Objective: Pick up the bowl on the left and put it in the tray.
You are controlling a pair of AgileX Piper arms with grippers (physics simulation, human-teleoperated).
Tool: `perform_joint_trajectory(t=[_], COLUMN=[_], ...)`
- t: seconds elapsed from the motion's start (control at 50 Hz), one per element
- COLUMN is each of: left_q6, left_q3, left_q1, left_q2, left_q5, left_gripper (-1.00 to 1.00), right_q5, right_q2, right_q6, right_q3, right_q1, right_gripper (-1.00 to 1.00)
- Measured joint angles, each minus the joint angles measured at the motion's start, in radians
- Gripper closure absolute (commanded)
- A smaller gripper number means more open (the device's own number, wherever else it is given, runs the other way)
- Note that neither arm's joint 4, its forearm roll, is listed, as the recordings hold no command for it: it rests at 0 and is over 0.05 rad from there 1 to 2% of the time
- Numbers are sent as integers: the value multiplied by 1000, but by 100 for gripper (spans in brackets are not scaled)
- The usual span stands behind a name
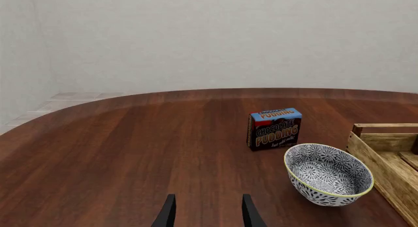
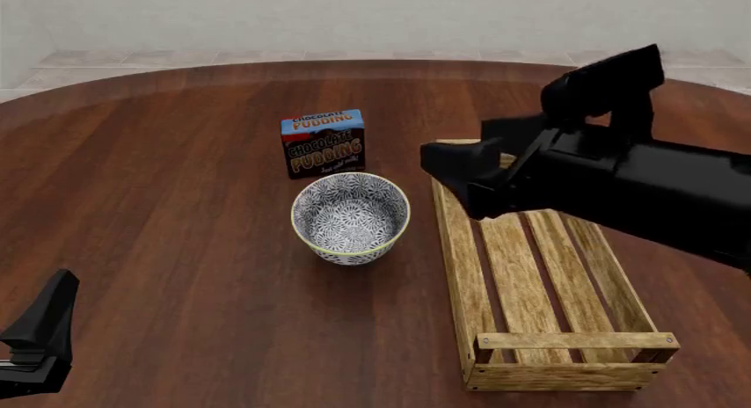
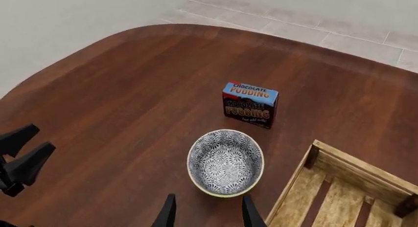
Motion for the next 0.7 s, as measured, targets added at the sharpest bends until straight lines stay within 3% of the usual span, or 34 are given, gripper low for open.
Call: perform_joint_trajectory(t=[0.7], left_q6=[0], left_q3=[0], left_q1=[0], left_q2=[0], left_q5=[0], left_gripper=[-100], right_q5=[-69], right_q2=[129], right_q6=[18], right_q3=[-55], right_q1=[-51], right_gripper=[-100])
